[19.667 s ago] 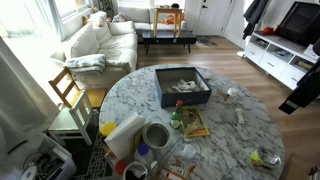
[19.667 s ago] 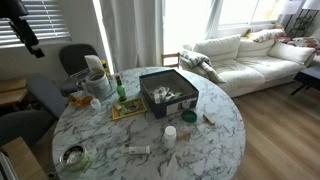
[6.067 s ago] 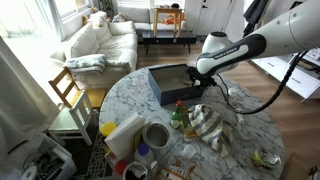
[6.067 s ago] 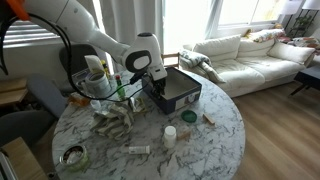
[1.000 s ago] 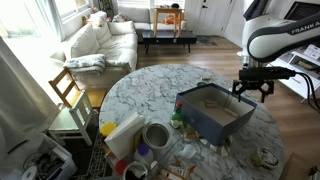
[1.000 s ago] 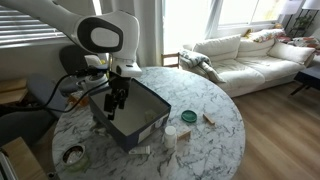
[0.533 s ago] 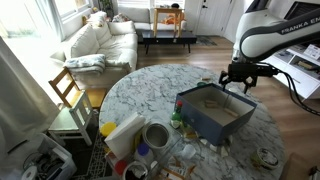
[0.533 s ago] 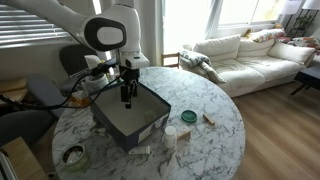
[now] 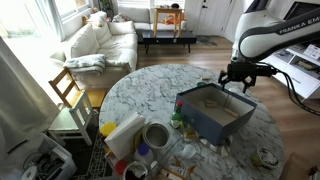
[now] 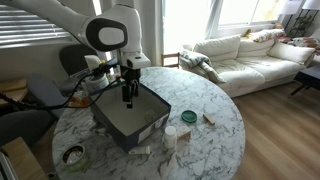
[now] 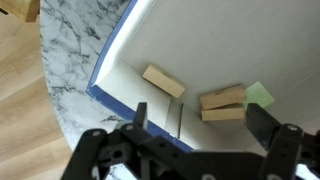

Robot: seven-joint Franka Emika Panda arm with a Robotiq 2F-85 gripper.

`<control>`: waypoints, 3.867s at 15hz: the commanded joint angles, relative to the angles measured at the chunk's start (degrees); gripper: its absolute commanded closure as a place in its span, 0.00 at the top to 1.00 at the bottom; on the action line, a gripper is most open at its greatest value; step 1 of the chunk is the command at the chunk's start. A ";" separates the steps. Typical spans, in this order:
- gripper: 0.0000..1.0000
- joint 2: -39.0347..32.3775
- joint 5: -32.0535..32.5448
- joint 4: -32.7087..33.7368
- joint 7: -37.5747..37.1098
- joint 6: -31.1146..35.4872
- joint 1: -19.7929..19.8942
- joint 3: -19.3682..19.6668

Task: Pick up the striped towel from the box and put it on the table, pick up the box and put it on top of the striped towel, pick up two wooden blocks at the same time from the box and put them on the table

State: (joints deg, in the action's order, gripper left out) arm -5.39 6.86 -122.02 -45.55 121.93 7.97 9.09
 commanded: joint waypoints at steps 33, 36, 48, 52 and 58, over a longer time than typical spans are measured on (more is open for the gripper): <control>1.00 -18.72 -10.29 12.81 101.81 1.90 7.55 -7.88; 1.00 -20.68 -9.40 13.26 107.23 2.48 7.39 -7.41; 1.00 -21.57 -10.14 14.52 112.77 5.32 7.64 -7.86; 1.00 -22.82 -9.90 13.90 115.78 8.74 7.69 -7.65; 1.00 -26.13 -8.88 14.56 116.17 11.74 8.24 -7.14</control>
State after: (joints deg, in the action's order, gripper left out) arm -29.64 -2.59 -108.01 69.31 131.76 15.16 2.18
